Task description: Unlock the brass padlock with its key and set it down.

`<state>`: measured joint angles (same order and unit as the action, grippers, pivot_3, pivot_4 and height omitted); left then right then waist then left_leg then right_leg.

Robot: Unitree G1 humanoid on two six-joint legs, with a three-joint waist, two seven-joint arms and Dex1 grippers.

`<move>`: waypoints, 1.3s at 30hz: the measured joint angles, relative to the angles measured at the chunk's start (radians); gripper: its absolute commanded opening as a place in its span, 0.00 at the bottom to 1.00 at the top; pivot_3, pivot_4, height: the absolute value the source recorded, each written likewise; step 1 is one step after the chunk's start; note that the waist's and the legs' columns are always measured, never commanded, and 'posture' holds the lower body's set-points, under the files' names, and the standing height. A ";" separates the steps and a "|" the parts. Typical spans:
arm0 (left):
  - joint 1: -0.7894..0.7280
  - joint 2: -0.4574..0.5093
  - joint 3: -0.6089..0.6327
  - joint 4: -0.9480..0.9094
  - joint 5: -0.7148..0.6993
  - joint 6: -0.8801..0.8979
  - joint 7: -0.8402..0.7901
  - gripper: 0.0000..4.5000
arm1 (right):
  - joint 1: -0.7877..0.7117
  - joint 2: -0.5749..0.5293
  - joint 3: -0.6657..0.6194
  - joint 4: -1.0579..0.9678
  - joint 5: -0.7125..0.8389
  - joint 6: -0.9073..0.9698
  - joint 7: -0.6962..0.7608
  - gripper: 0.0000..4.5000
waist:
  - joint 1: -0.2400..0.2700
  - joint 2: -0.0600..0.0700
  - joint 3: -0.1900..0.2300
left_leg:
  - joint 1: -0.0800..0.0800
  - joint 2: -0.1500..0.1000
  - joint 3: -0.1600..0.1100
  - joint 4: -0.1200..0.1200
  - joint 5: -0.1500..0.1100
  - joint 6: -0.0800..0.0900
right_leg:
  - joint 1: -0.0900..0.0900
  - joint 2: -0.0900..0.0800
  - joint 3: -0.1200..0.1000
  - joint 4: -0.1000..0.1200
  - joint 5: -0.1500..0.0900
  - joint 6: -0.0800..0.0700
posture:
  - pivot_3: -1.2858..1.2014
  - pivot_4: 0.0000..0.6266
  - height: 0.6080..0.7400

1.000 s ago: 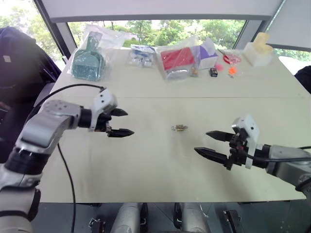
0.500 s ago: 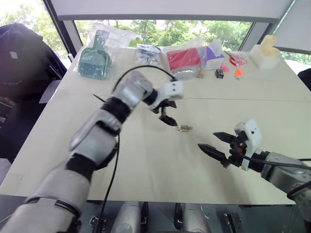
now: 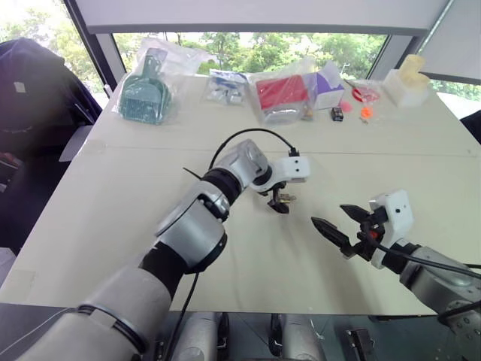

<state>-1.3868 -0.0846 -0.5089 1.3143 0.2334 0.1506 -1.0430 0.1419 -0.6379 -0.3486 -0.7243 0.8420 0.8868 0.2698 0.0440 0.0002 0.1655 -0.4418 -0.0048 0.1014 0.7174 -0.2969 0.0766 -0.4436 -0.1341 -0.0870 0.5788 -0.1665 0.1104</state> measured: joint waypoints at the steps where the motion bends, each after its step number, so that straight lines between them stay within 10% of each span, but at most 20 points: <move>1: 0.001 -0.002 0.006 0.000 0.005 0.004 0.001 0.94 | 0.000 0.000 0.000 0.000 0.000 0.000 -0.003 1.00 | 0.000 0.000 0.000 | 0.000 0.000 0.000 0.000 0.000 0.000 | 0.000 0.000 0.000 0.000 0.000 0.000 | 0.52 0.24 0.96; 9: 0.019 -0.004 0.015 -0.013 0.029 0.009 -0.045 0.17 | -0.008 0.001 -0.001 0.001 0.005 0.000 -0.010 1.00 | -0.003 -0.001 -0.002 | 0.001 0.000 0.000 0.000 0.000 0.000 | 0.001 0.000 0.000 0.000 0.000 0.000 | 0.52 0.24 0.96; 22: 0.083 0.186 0.102 -0.117 0.021 -0.201 -0.089 0.17 | -0.128 -0.004 -0.021 0.077 0.122 0.045 -0.005 1.00 | -0.006 0.000 -0.001 | -0.001 0.001 0.000 -0.002 0.000 0.000 | -0.004 0.000 0.000 0.003 0.000 0.000 | 0.52 0.24 0.96; 30: 0.165 0.271 0.070 -0.238 0.064 -0.172 -0.200 0.97 | -0.160 -0.004 0.029 0.118 0.114 0.044 0.016 1.00 | -0.004 -0.001 -0.001 | -0.001 0.000 0.001 0.000 -0.001 0.001 | -0.001 -0.001 0.000 0.000 0.000 -0.001 | 0.52 0.24 0.96; 39: 0.159 0.271 0.075 -0.245 0.062 -0.119 -0.220 0.99 | -0.154 -0.005 0.029 0.121 0.111 0.044 0.022 1.00 | -0.005 -0.001 -0.001 | -0.001 0.000 0.001 -0.001 -0.001 0.001 | -0.002 0.000 0.000 0.002 0.000 0.000 | 0.52 0.24 0.96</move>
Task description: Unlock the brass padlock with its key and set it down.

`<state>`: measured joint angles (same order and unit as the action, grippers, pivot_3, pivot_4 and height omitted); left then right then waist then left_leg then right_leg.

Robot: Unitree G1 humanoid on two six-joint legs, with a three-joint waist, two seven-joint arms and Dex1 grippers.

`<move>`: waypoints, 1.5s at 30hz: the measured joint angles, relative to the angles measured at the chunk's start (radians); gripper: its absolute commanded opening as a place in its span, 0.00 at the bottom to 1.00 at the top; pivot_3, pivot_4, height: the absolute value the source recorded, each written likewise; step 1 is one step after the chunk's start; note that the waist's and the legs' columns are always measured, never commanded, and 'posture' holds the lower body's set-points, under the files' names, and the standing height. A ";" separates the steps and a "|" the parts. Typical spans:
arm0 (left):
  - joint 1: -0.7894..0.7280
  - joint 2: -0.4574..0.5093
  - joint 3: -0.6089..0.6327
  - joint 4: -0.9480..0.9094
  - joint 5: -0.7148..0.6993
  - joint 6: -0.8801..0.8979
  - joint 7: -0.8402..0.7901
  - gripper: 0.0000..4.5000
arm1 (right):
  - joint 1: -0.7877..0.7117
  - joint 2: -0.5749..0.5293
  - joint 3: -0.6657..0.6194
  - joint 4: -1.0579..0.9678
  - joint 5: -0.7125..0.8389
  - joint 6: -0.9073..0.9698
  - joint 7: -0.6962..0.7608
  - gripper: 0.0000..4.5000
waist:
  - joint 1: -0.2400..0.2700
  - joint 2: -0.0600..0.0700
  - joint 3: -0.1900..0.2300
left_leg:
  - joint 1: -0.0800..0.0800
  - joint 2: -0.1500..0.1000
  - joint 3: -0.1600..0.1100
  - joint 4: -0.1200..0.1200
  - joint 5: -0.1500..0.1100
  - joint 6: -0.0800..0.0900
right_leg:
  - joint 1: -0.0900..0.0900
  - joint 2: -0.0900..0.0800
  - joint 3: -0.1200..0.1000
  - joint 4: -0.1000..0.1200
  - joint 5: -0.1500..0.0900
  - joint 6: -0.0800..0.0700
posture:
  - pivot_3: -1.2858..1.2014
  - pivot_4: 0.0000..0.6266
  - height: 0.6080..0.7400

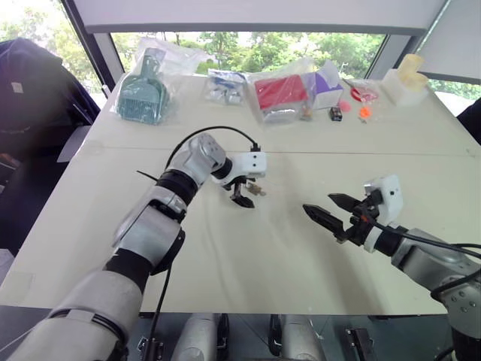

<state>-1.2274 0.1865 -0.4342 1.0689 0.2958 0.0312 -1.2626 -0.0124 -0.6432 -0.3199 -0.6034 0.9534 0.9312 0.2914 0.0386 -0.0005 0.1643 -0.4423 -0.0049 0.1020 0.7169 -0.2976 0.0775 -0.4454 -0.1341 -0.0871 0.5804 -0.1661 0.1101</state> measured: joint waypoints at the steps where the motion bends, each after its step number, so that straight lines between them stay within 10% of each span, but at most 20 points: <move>1: -0.003 0.000 0.000 0.011 0.000 -0.024 0.003 0.99 | 0.000 0.000 0.000 0.000 -0.001 0.000 0.000 1.00 | 0.000 0.000 0.000 | 0.000 0.000 0.000 0.000 0.000 0.000 | 0.000 0.000 0.000 0.000 0.000 0.000 | 0.52 0.24 0.96; 13: -0.137 -0.032 -0.033 0.246 0.089 -0.205 -0.017 0.99 | 0.039 0.031 0.000 -0.018 -0.009 -0.008 -0.034 1.00 | 0.000 0.000 0.000 | 0.000 0.000 0.000 0.000 0.000 0.000 | 0.000 0.000 0.000 0.000 0.000 0.000 | 0.52 0.24 0.96; 18: -0.146 -0.027 -0.040 0.264 0.109 -0.218 -0.043 0.60 | 0.063 0.043 0.000 -0.033 -0.009 -0.016 -0.058 1.00 | -0.001 0.000 0.000 | 0.000 0.000 0.000 0.000 0.000 0.000 | 0.000 0.000 0.000 0.000 0.000 0.000 | 0.52 0.24 0.96; 36: -0.147 -0.093 0.025 0.283 0.110 -0.131 0.057 0.60 | 0.055 0.055 0.020 -0.043 -0.028 -0.024 -0.073 1.00 | 0.002 0.000 0.000 | 0.000 0.000 0.000 0.001 0.000 0.000 | 0.000 0.000 0.000 0.000 0.000 0.000 | 0.52 0.24 0.96; 41: -0.147 -0.103 0.019 0.281 0.119 -0.097 0.044 0.19 | 0.058 0.058 0.020 -0.043 -0.030 -0.025 -0.076 1.00 | 0.003 0.000 0.000 | 0.001 0.000 0.000 0.001 0.000 0.000 | 0.001 0.000 0.000 0.000 0.000 0.000 | 0.52 0.24 0.96; 45: -0.147 -0.100 0.018 0.273 0.127 -0.084 0.038 0.15 | 0.055 0.065 0.021 -0.042 -0.032 -0.025 -0.076 1.00 | 0.000 0.000 0.000 | 0.001 0.000 0.000 0.001 0.000 0.000 | 0.001 0.000 0.000 0.000 0.000 0.000 | 0.52 0.24 0.96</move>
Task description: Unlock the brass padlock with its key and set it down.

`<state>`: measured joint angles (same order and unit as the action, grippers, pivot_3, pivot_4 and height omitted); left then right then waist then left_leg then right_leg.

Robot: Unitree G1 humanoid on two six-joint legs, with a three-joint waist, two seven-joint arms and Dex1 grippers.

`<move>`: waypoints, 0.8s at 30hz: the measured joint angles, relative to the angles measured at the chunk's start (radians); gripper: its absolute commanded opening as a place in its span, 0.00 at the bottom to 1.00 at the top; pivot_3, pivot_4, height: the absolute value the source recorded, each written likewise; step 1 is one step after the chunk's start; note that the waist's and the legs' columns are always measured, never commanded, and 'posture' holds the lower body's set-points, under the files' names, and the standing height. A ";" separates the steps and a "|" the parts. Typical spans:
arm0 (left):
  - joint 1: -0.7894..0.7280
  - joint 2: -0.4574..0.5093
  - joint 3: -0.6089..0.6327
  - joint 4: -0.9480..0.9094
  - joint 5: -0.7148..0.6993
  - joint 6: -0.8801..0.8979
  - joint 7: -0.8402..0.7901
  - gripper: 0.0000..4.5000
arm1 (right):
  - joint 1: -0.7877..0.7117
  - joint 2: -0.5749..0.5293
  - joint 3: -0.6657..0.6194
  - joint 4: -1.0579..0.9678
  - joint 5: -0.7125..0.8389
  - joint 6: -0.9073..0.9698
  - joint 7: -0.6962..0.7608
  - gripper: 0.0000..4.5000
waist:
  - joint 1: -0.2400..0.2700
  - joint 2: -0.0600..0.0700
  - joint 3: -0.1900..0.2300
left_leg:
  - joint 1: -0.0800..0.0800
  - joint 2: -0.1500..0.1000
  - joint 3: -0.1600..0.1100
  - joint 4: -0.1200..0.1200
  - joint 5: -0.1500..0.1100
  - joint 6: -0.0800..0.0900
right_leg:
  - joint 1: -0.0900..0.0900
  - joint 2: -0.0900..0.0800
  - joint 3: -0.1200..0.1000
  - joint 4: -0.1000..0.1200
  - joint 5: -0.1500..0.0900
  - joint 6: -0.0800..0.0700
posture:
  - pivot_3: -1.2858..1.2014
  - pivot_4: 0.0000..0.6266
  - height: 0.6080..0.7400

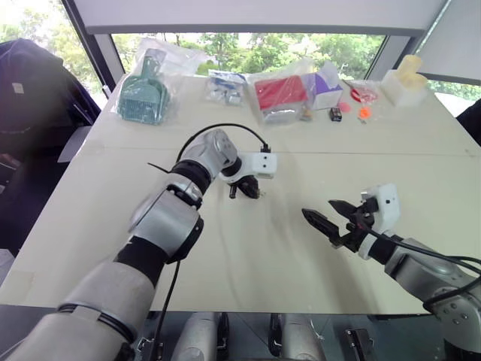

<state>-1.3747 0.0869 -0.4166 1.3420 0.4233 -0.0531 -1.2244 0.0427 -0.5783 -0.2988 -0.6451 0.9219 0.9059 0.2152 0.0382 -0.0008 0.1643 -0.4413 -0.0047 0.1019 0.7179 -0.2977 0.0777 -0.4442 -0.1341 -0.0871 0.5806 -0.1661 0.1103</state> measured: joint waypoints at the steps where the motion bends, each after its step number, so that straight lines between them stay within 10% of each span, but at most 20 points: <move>1: 0.000 0.003 0.000 -0.001 0.000 -0.001 0.000 0.15 | -0.012 0.002 0.006 0.005 0.000 0.001 0.000 1.00 | -0.001 0.000 0.000 | 0.000 0.000 0.000 0.000 0.000 0.000 | 0.000 0.000 0.000 0.000 0.000 0.000 | 0.52 0.24 0.96; 11: 0.066 0.150 0.163 -0.242 -0.188 -0.255 -0.035 0.15 | -0.246 -0.028 -0.017 0.048 0.245 0.084 -0.014 1.00 | 0.000 0.001 0.001 | -0.004 0.001 0.000 -0.002 0.001 -0.002 | -0.006 -0.001 0.000 0.003 0.002 0.003 | 0.52 0.24 0.96; 24: 0.404 0.192 0.227 -1.052 -0.387 0.025 0.041 0.15 | -0.465 -0.111 -0.022 0.210 0.523 0.120 -0.105 1.00 | 0.000 0.002 0.001 | -0.001 0.000 0.001 -0.001 0.001 -0.002 | -0.001 0.000 0.000 0.001 0.003 0.002 | 0.52 0.24 0.96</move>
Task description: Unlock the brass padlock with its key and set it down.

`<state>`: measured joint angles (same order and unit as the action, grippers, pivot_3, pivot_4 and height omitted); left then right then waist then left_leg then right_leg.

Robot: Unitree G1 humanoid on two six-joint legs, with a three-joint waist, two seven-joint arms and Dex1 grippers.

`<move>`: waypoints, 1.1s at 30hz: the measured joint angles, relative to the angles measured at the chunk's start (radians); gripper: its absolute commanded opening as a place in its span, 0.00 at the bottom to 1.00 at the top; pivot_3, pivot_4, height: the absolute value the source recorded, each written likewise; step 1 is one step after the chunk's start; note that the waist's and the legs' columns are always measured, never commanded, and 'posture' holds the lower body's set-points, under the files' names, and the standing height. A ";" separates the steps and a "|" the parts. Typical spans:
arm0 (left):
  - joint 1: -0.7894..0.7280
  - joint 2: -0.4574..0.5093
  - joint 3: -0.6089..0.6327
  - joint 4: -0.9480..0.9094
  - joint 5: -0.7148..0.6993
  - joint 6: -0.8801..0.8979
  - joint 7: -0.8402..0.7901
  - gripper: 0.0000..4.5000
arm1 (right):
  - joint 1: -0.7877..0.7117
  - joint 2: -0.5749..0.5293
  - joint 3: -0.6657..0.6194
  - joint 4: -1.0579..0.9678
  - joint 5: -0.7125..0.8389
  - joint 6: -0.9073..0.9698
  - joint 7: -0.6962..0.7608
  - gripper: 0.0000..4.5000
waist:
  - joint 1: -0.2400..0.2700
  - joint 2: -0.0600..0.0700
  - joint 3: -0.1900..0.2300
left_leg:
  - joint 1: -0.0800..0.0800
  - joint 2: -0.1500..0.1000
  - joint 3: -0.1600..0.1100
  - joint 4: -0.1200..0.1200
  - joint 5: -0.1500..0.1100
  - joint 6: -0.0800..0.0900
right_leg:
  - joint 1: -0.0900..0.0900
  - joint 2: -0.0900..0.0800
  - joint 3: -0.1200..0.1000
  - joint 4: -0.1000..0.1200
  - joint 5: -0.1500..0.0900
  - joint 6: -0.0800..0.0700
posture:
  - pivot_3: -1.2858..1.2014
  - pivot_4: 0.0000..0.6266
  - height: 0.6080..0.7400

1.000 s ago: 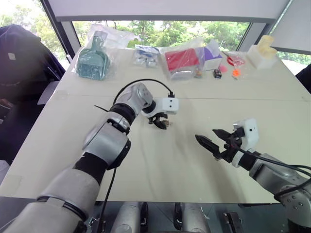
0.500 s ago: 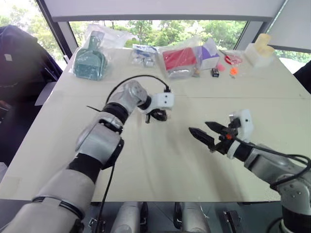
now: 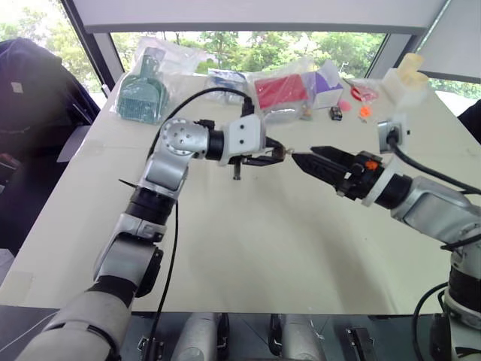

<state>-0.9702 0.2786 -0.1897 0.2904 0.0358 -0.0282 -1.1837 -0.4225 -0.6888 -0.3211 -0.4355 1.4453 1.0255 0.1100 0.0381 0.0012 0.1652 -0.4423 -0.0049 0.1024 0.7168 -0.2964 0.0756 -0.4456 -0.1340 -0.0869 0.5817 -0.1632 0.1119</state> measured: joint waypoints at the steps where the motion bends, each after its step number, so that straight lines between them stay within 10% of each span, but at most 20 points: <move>1: 0.001 -0.001 0.000 -0.020 -0.005 0.007 0.012 0.15 | -0.004 0.000 0.004 0.006 0.010 0.000 -0.009 1.00 | 0.000 0.000 0.000 | 0.000 0.000 0.000 0.000 0.000 0.000 | 0.000 0.000 0.000 0.000 0.000 0.000 | 0.52 0.24 0.96; 5: 0.011 0.000 -0.009 -0.071 -0.021 0.030 0.040 0.15 | -0.010 0.004 0.030 0.018 0.030 -0.001 -0.042 0.82 | -0.001 0.000 0.000 | 0.000 0.000 0.000 0.000 0.000 0.000 | 0.000 0.001 0.000 0.000 0.000 0.000 | 0.52 0.24 0.96; 12: 0.021 0.023 -0.031 -0.111 -0.028 0.039 0.058 0.15 | -0.029 0.074 0.038 0.069 0.072 -0.058 -0.116 0.01 | -0.001 0.000 0.000 | 0.000 0.000 0.001 0.000 0.000 0.000 | 0.001 0.001 0.000 0.000 0.000 0.001 | 0.52 0.24 0.96; 33: 0.041 0.073 -0.067 -0.116 0.045 -0.123 0.196 0.15 | -0.037 0.145 0.082 0.093 0.138 -0.117 -0.234 0.01 | -0.002 0.000 0.000 | 0.001 0.000 0.001 0.000 0.002 -0.004 | 0.001 0.001 0.000 0.000 0.000 0.001 | 0.52 0.24 0.96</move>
<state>-0.9294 0.3515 -0.2569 0.1746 0.0806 -0.1511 -0.9874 -0.4597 -0.5435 -0.2386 -0.3421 1.5835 0.9081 -0.1242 0.0357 0.0014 0.1652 -0.4417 -0.0048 0.1030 0.7167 -0.2939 0.0716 -0.4448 -0.1329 -0.0869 0.5816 -0.1629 0.1126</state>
